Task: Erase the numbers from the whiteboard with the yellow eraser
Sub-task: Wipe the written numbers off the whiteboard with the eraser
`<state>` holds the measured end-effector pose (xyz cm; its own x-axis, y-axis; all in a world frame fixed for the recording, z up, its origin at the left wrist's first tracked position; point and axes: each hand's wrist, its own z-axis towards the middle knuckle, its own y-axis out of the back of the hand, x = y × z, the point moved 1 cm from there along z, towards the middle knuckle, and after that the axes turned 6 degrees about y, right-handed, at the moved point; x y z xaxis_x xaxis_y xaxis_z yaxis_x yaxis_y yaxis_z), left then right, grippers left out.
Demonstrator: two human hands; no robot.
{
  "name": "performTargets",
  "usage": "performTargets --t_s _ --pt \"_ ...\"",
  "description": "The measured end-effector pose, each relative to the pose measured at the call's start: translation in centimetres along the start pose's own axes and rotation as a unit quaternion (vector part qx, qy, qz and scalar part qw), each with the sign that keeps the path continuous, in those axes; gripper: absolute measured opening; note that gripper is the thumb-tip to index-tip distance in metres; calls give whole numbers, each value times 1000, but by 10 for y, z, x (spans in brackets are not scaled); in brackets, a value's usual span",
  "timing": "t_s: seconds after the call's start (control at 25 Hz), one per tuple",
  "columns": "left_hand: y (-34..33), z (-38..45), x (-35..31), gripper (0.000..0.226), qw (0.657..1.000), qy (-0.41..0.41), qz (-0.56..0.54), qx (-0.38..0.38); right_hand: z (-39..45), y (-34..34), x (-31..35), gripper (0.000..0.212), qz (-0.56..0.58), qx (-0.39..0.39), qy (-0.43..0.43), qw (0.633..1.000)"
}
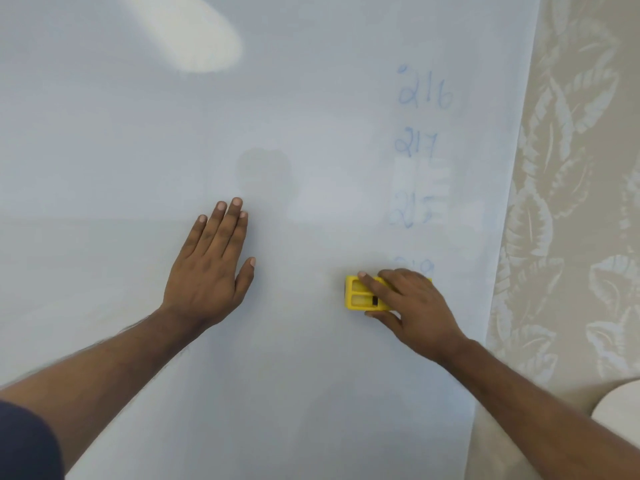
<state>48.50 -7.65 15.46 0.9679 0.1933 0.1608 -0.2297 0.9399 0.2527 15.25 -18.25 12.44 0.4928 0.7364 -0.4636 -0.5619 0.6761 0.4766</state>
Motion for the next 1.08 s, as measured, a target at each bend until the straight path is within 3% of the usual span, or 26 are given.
performTargets --t_s 0.4,0.76,1.08 --pt "3 99 -33 69 999 -21 -2 -44 43 59 -80 59 -48 -98 -133 985" --pt "10 192 -68 70 996 -20 -7 -91 113 101 -138 64 -72 -212 -195 955" --pt "-2 233 -79 71 994 -21 27 -101 133 88 -178 62 -74 -224 -268 934"
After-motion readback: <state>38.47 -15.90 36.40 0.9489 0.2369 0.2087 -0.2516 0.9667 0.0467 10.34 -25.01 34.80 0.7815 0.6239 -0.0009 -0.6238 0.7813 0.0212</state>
